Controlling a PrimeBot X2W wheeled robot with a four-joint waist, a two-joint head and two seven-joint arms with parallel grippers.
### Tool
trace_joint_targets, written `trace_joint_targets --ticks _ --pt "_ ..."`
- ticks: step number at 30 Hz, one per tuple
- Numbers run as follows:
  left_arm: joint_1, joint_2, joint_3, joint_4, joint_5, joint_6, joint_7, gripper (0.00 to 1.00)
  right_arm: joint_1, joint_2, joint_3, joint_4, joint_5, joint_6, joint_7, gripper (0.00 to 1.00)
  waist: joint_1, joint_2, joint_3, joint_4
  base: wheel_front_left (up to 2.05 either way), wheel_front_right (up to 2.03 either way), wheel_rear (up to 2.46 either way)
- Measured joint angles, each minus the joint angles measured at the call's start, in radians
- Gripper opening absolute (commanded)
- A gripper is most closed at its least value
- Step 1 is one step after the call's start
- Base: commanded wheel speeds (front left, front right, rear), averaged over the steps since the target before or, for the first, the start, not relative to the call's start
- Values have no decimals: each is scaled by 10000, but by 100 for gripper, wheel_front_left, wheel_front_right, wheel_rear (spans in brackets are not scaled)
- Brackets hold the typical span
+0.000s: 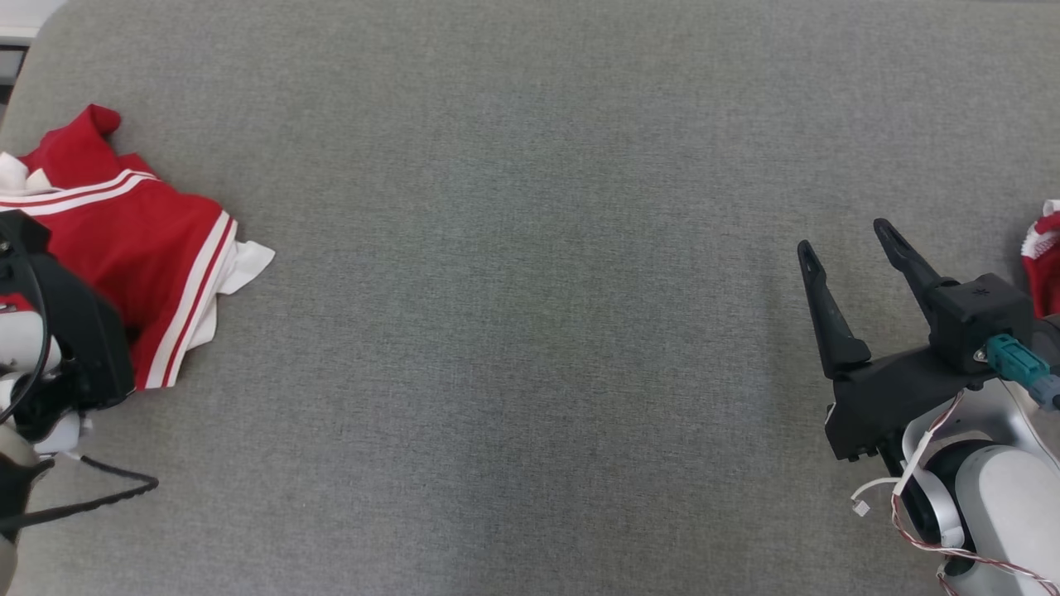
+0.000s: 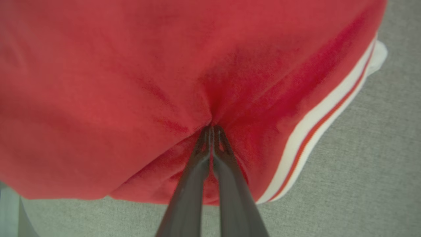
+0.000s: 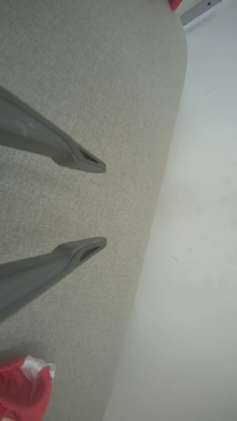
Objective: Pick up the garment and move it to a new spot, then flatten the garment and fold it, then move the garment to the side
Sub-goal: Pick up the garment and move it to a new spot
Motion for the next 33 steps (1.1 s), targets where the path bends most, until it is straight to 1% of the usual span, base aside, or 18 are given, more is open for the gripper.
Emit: trace_joint_targets --ticks 7,12,16,19,21,23,27,30,33 --pt "-698 42 -412 -146 -209 0 -443 0 -35 40 -15 297 -29 -2 4 100 -2 0 -190 139 0 0 0" --pt "-1163 -17 -732 -614 -790 0 -871 0 -129 184 -52 587 96 -2 -71 100 -1 -1 -492 177 0 0 0" --pt "-1272 2 -1476 -1310 -871 0 -1216 0 -127 268 -82 851 242 -2 -199 100 -2 -1 -780 148 0 0 0" --pt "-1270 -44 -1866 -1941 -1386 0 -1429 0 -114 376 -165 1026 410 0 -343 100 -2 -1 -1011 83 0 0 0" --pt "-1271 -79 -2259 -2441 -1421 0 -1628 0 -95 380 -236 1104 497 0 -453 100 -2 -2 -1164 24 0 0 0" --pt "-1267 -109 -2619 -2940 -1676 0 -1743 0 0 403 -274 1181 522 0 -543 100 -3 -2 -1311 -51 0 0 0" --pt "-1213 -163 -3373 -3925 -1965 0 -2025 0 153 604 -286 1344 773 2 -731 100 -2 -2 -1565 -261 0 0 0" --pt "-1107 -314 -3896 -4696 -2251 0 -2272 0 325 644 -334 1423 849 4 -849 100 -3 -2 -1722 -452 0 0 0" --pt "-791 -581 -4420 -5448 -2477 0 -2476 0 501 658 -416 1444 926 4 -988 100 -3 -2 -1856 -655 0 0 0"
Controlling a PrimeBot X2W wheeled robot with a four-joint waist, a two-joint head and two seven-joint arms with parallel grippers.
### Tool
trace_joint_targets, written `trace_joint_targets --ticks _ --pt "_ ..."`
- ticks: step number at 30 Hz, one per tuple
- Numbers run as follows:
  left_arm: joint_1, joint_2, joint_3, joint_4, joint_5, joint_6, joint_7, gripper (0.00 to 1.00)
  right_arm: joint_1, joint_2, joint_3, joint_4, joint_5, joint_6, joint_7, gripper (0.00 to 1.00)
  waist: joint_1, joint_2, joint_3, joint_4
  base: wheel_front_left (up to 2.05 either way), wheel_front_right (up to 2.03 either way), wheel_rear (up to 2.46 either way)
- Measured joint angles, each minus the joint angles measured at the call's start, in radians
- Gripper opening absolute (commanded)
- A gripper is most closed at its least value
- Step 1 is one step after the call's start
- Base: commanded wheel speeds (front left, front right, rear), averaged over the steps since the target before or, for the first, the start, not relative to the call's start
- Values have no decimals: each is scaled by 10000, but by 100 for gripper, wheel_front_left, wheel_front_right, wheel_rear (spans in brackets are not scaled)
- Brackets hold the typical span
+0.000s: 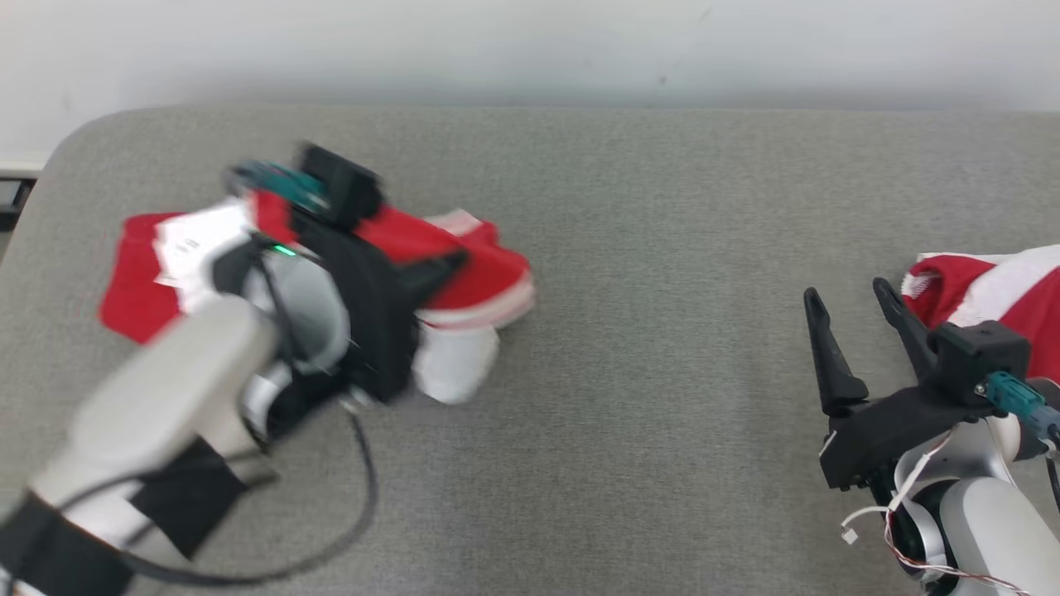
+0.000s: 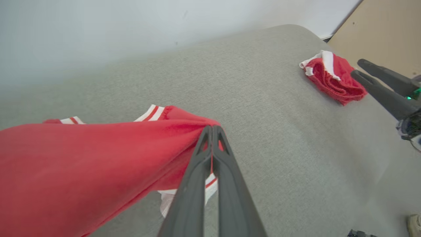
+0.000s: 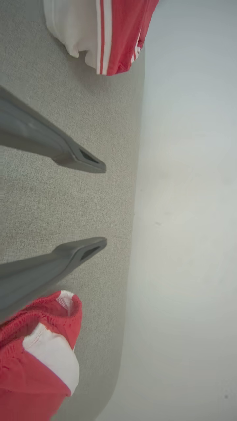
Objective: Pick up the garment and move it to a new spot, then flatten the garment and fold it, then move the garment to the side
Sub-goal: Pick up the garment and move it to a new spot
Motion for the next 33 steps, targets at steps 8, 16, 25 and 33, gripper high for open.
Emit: trace_joint_targets --ticks 8,16,25,33 --pt "689 -1313 -1172 -1214 -589 0 -431 0 388 -25 -332 -23 107 -2 -267 100 0 0 -224 -382 0 0 0" --pt "1739 -2243 -2180 -1108 -754 0 -780 0 379 29 -267 201 186 13 -437 100 0 0 -363 -592 0 0 0" --pt "2913 -3317 -3154 -249 -782 2 -1156 0 543 36 -265 276 199 58 -556 100 0 0 -639 -803 0 0 0" --pt "3093 -3388 -3033 731 -652 2 -1919 100 616 23 -242 606 313 188 -650 100 1 -1 -1009 -742 0 0 0"
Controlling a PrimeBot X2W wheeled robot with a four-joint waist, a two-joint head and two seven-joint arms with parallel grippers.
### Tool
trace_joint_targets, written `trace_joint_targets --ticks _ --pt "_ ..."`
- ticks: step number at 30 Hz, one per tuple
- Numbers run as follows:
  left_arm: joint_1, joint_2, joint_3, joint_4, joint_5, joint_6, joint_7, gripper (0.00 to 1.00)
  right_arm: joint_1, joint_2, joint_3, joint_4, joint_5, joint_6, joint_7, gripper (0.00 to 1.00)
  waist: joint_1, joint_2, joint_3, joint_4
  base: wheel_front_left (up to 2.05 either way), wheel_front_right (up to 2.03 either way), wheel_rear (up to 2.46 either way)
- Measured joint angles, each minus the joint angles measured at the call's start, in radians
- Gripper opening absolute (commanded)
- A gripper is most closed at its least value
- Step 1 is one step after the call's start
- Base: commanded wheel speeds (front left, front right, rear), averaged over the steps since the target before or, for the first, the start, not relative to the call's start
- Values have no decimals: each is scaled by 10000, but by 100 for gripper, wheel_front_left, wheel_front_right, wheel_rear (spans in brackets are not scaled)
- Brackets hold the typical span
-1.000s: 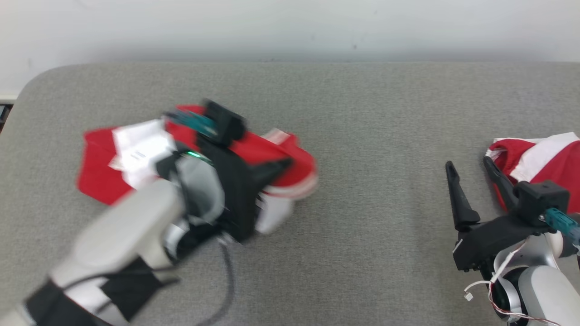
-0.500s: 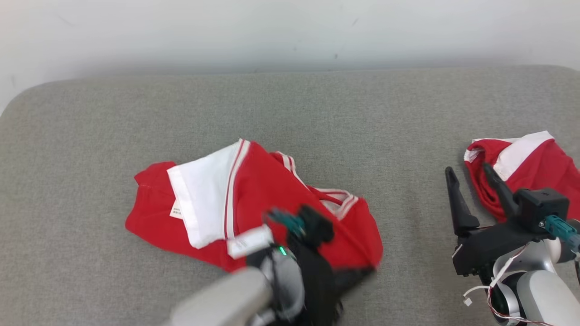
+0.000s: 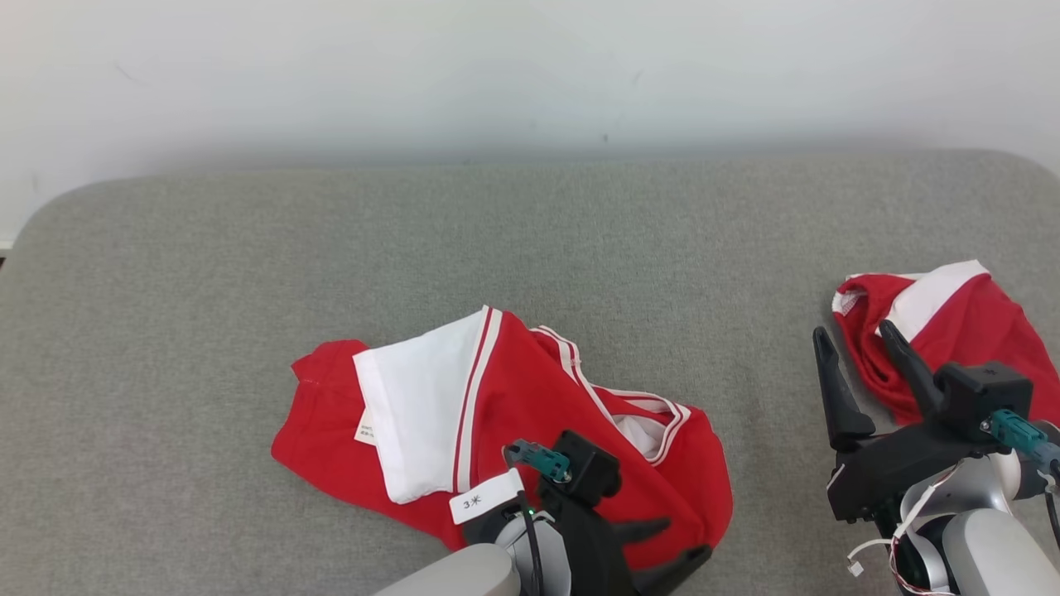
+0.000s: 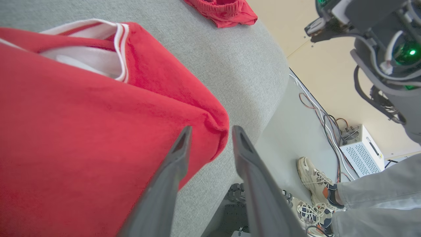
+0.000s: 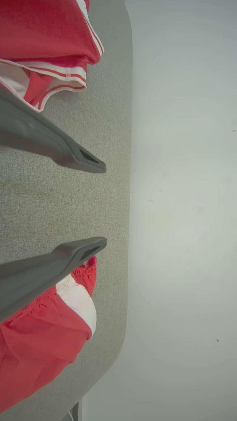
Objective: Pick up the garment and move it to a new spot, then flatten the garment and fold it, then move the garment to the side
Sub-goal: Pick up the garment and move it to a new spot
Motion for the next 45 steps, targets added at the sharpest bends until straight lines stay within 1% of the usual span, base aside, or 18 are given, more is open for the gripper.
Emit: trace_joint_targets --ticks 2,4,5,7,11,13,17,19,21,22,25,29,31,37,40,45 --pt "2 46 48 10 94 0 -290 100 4 12 17 115 115 63 -35 100 0 0 -120 41 0 0 0" --pt "2 209 190 4 257 12 -627 100 35 25 44 240 190 127 -54 100 0 0 -253 84 0 0 0" --pt "5 324 311 17 314 56 -809 100 93 29 36 268 224 157 -84 100 0 0 -321 108 0 0 0" --pt "6 604 502 54 458 286 -1166 100 279 52 25 349 236 161 -134 100 0 0 -461 168 0 0 0" --pt "69 1154 857 92 878 989 -1918 100 612 107 4 353 322 171 -222 100 -1 0 -703 335 0 0 0" --pt "191 1367 1127 92 1068 1429 -2385 100 672 123 0 362 366 176 -224 100 -1 0 -779 447 0 0 0" --pt "469 1873 1546 -46 1411 2184 -3254 100 708 209 67 474 414 267 -238 100 -1 0 -937 612 0 0 0" --pt "703 2146 1695 -155 1496 2399 -3670 100 727 268 84 514 491 328 -311 100 -1 0 -1023 669 0 0 0" --pt "1009 2405 1879 -242 1632 2479 -4033 100 737 320 123 516 495 345 -313 100 -1 0 -1097 721 0 0 0" --pt "1009 2405 1879 -242 1632 2479 -4033 100 737 320 123 516 495 345 -313 100 -1 0 -1097 721 0 0 0" --pt "1361 2731 2128 -372 1891 2489 -4219 100 795 343 111 529 602 387 -320 100 -1 0 -1167 826 0 0 0" --pt "1932 3143 2777 -708 2010 2562 -4303 100 799 407 201 562 780 525 -307 100 -1 0 -1247 965 0 0 0" --pt "2302 3283 3252 -752 2115 2560 -4316 100 799 477 221 554 848 537 -297 100 -1 0 -1273 1034 0 0 0" --pt "3615 3260 5361 -309 2757 2552 -4343 100 789 656 477 602 1177 815 77 100 0 0 -1320 1291 0 0 0" --pt "4028 3074 6169 -428 3210 2552 -4343 100 741 671 658 640 1294 982 414 100 0 0 -1336 1460 0 0 0" --pt "4406 2736 7035 -895 3919 2552 -4343 100 74 690 980 953 1453 1223 1076 100 0 1 -1349 1739 0 0 0"
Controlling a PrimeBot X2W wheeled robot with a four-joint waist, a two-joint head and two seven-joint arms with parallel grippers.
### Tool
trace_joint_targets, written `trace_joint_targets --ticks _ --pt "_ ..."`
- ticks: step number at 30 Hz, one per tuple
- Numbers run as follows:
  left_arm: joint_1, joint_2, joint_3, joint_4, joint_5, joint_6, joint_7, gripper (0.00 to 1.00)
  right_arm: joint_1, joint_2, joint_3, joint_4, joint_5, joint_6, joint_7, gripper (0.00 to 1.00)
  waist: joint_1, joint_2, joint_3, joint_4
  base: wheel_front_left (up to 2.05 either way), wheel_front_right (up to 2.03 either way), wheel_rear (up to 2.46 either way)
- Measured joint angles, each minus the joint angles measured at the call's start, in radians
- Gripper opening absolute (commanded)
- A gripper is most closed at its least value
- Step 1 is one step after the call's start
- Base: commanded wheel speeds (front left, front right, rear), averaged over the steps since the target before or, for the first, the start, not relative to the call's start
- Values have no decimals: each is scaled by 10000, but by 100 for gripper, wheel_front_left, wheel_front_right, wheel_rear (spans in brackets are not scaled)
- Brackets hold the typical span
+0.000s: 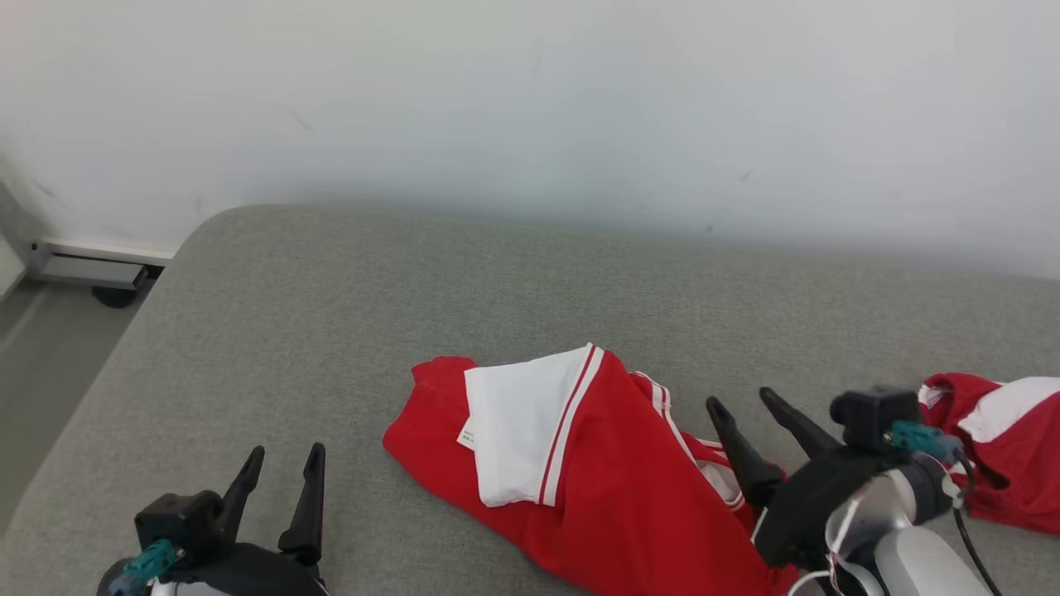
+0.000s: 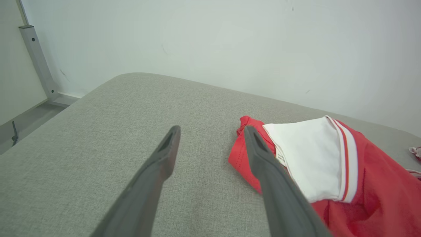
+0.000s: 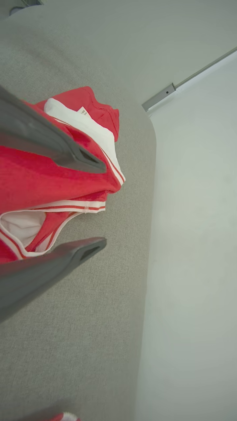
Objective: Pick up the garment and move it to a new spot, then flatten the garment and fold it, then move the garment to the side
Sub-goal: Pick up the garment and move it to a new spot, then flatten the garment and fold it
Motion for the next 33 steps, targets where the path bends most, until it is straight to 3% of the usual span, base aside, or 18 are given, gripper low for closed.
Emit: trace_joint_targets --ticks 14,23,33 --pt "764 -819 1361 -1365 1559 0 -2 100 -2126 510 1275 1864 360 290 2552 100 0 0 150 539 0 0 0" --pt "872 -1336 1308 -1877 2098 0 -2 100 -3453 635 1676 3402 428 245 3887 100 0 0 301 952 0 0 0" --pt "820 -1661 1028 -2073 2347 0 -4 100 -3860 673 1710 4629 439 81 4441 100 0 0 554 1725 0 0 0"
